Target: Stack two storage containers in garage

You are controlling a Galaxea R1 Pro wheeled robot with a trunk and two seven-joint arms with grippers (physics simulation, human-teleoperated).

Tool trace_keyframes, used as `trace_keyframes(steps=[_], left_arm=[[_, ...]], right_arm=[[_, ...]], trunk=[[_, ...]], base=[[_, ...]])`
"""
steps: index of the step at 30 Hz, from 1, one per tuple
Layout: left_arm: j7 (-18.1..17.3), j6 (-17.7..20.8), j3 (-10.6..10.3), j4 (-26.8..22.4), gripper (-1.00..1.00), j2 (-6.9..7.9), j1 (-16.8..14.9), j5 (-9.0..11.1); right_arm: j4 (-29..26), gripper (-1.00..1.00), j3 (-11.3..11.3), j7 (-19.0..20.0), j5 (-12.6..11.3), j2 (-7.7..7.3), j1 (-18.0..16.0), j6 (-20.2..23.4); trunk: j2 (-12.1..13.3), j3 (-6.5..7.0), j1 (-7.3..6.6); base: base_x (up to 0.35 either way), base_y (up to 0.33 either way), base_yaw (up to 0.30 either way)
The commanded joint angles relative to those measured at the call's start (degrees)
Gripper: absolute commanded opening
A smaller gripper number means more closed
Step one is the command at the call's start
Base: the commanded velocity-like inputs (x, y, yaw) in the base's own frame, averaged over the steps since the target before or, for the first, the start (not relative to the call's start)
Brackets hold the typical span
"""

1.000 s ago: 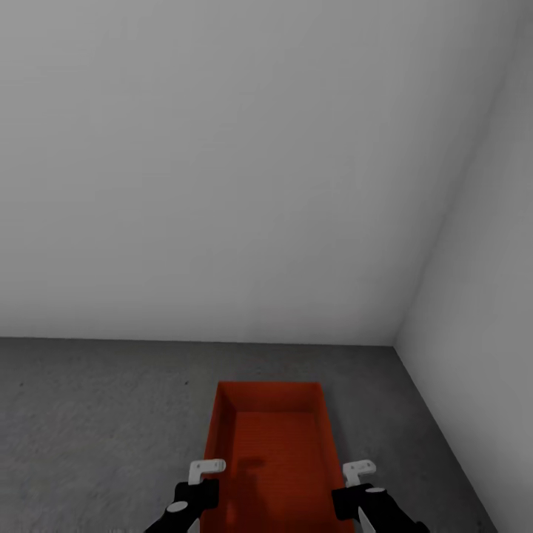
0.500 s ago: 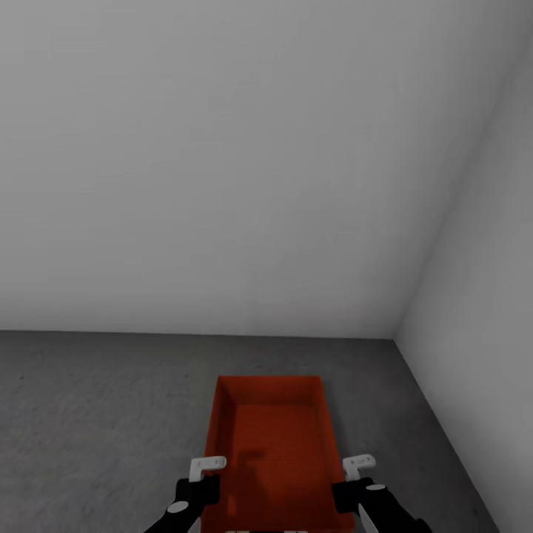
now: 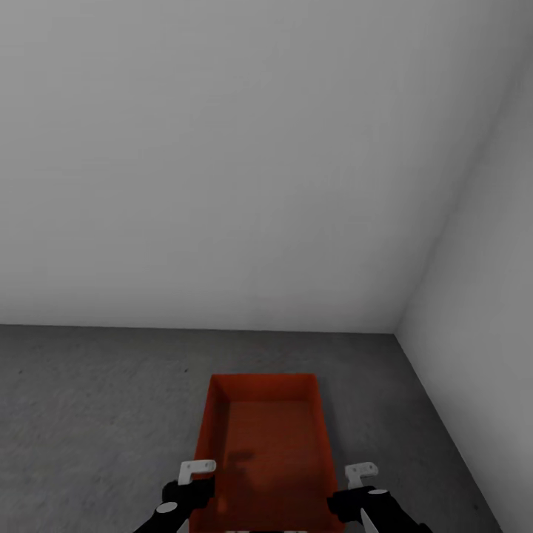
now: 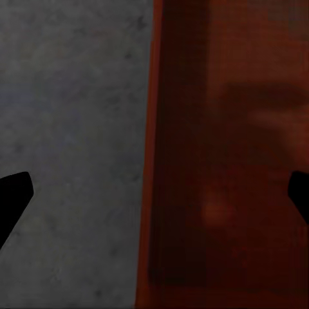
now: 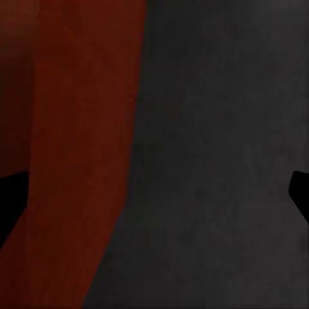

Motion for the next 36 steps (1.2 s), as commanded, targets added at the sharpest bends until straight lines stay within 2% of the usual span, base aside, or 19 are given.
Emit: trace_keyframes(steps=[1, 36], left_arm=[[0.2, -0.2, -0.1, 0.1, 1.00, -0.02, 0.0, 0.2], [0.1, -0.4, -0.1, 0.0, 1.00, 0.12, 0.0, 0.2]], right_arm=[[-0.1, 1.00, 0.1, 0.1, 0.2, -0.02, 0.0, 0.4], [-0.1, 1.00, 0.2, 0.1, 0.2, -0.02, 0.0, 0.4]], trunk=[[0.0, -0.05, -0.01], [0.0, -0.05, -0.01]], base=[[0.000, 0.000, 0.000], [0.000, 0.000, 0.000]])
